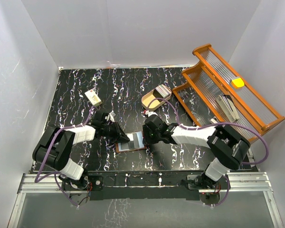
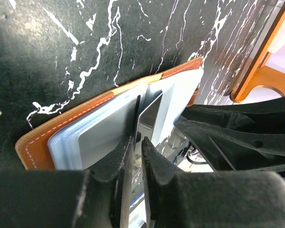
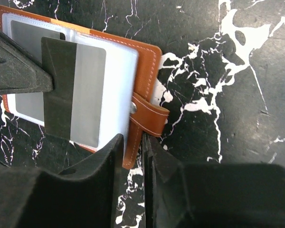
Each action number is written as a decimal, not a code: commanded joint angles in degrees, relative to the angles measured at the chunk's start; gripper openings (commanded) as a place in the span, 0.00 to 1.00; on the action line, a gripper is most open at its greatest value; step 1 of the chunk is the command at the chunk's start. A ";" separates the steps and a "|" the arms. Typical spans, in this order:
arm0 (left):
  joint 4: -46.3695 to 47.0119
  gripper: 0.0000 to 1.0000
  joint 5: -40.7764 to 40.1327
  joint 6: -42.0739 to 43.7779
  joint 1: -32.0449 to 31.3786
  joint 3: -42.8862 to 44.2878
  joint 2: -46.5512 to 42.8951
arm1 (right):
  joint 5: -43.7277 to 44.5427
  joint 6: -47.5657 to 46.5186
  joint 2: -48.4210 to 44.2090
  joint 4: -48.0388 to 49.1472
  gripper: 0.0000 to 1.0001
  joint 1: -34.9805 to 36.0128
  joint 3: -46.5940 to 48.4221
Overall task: Put the credit cards into the card holder
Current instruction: Insert the credit card into the card holder, then turn over the card slot in the card holder.
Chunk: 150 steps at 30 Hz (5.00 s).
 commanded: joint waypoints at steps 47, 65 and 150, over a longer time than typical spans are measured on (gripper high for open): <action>5.23 0.51 -4.64 -7.01 -7.66 0.72 -6.30 | 4.01 -0.11 -2.61 1.55 0.18 0.16 -2.26; -3.78 0.60 -12.35 -4.17 -7.66 2.47 -4.97 | 5.43 -1.76 -1.70 4.30 0.18 0.14 -0.76; -10.68 0.69 -4.07 -0.49 11.50 -5.50 -19.44 | 0.97 4.50 15.63 4.93 0.03 6.82 11.88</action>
